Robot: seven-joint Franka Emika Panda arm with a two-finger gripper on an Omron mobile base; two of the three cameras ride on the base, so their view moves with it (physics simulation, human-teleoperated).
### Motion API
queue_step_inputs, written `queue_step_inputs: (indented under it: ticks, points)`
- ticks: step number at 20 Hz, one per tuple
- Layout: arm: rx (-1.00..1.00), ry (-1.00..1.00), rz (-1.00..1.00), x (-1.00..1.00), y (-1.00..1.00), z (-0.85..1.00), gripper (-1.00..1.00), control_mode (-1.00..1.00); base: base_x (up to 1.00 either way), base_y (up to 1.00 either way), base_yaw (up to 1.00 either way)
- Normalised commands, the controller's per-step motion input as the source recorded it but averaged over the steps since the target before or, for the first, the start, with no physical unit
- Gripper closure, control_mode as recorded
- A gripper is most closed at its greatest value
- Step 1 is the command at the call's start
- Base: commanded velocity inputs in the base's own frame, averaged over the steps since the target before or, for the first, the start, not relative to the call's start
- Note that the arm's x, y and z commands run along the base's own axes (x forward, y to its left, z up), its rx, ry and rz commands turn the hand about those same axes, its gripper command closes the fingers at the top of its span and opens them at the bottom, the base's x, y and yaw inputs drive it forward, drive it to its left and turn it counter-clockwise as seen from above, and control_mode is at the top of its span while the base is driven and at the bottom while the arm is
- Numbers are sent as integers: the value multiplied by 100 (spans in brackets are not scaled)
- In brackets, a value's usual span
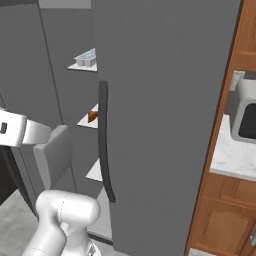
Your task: Open the freezer door, pick up the ice cube tray from the freezer, and place it on the dining counter.
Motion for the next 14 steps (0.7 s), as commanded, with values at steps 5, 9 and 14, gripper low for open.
queue_step_inputs:
  ticks: [5, 9, 14]
  points:
    - [0, 0, 0, 0, 0, 0, -100, 100, 49, -1, 18]
    - [0, 0, 0, 0, 0, 0, -100, 100, 61, 0, 12]
    - [0, 0, 0, 0, 0, 0, -100, 100, 47, 0, 11]
